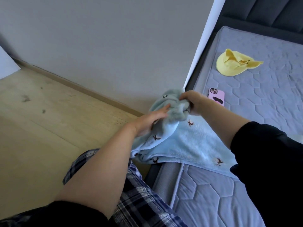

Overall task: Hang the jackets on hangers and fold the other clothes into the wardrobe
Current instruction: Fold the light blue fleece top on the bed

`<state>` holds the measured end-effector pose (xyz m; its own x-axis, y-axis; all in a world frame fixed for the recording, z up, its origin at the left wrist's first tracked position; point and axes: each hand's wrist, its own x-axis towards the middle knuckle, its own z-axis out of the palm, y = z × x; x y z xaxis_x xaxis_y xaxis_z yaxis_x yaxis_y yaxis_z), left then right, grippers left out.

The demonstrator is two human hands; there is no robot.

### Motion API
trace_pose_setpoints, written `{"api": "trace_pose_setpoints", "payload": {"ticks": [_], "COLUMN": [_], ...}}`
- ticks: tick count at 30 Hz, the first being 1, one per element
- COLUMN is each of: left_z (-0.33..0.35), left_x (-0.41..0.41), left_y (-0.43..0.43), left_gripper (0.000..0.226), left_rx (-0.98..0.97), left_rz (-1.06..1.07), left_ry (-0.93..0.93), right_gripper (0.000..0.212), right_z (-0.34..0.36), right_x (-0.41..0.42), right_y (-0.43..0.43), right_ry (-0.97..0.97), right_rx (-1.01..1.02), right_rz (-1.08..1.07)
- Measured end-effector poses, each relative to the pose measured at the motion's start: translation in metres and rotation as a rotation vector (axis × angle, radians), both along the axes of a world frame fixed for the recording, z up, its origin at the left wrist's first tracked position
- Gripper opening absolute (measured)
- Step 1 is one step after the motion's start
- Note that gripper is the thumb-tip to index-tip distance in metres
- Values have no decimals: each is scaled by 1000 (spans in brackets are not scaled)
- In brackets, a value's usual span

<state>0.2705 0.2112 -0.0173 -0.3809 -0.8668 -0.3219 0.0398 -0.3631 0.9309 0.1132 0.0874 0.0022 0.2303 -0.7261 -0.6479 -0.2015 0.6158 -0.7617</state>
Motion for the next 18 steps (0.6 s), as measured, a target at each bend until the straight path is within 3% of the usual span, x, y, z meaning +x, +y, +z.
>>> {"api": "trace_pose_setpoints", "payload": {"ticks": [2,4,7,9,11,13,15,18], "left_z": [-2,-9,-22,-31,-43,-59,-70,-76], "left_x": [-1,-5,-25,-43,-60,-72,-75,-67], "left_y": [-6,-9,-8,-4,-3,-7,-13,-23], "left_gripper": [40,36,30,38,49,53,47,38], "left_rx": [81,74,77,42,-8,-25,-31,10], "left_rz": [121,187,121,48,-51,-67,-15,134], "left_ry": [216,141,-94,-339,-530,-604,-635,-589], "right_gripper": [33,25,21,18,23,47,59,56], "right_z": [8,11,5,-17,-42,-61,-63,-64], "right_x": [-28,-61,-107,-127,-135,-128,-101,-57], "right_y": [8,17,32,36,35,34,37,35], "right_ry": [-92,-156,-150,106,639,1066,1173,1134], "right_rx": [12,-10,-64,-58,-121,-332,-677,-1071], "right_rz": [-43,-76,-110,-95,6,82,118,204]}}
